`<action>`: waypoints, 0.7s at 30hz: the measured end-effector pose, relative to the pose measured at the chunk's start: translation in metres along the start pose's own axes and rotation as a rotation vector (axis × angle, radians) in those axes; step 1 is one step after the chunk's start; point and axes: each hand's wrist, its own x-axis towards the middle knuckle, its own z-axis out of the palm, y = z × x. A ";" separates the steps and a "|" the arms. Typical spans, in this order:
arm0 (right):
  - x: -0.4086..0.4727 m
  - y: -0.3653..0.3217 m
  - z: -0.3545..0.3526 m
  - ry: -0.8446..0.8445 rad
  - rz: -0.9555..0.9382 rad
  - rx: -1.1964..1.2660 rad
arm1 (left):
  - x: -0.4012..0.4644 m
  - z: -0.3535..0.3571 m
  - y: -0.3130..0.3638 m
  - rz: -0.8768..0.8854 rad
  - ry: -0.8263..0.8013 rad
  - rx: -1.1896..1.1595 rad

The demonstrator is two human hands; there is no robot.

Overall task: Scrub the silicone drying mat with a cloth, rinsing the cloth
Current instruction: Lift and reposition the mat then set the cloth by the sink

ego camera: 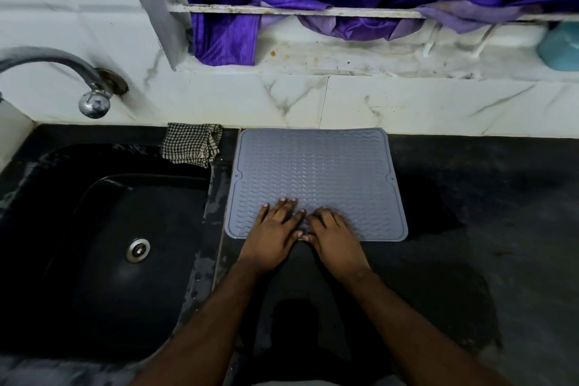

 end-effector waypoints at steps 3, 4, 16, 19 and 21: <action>-0.007 -0.002 -0.004 -0.034 -0.044 -0.049 | -0.015 -0.007 0.004 0.013 0.004 0.029; -0.011 -0.002 -0.005 -0.042 -0.049 -0.068 | -0.019 -0.009 0.006 0.022 0.036 0.052; -0.022 -0.018 -0.024 -0.067 -0.051 -0.250 | -0.022 -0.014 0.024 0.026 -0.081 0.324; -0.026 -0.021 -0.028 -0.087 -0.106 -0.326 | -0.022 -0.013 0.024 0.018 -0.118 0.335; -0.026 -0.020 -0.035 -0.068 -0.121 -0.365 | -0.021 -0.012 0.024 0.021 -0.136 0.351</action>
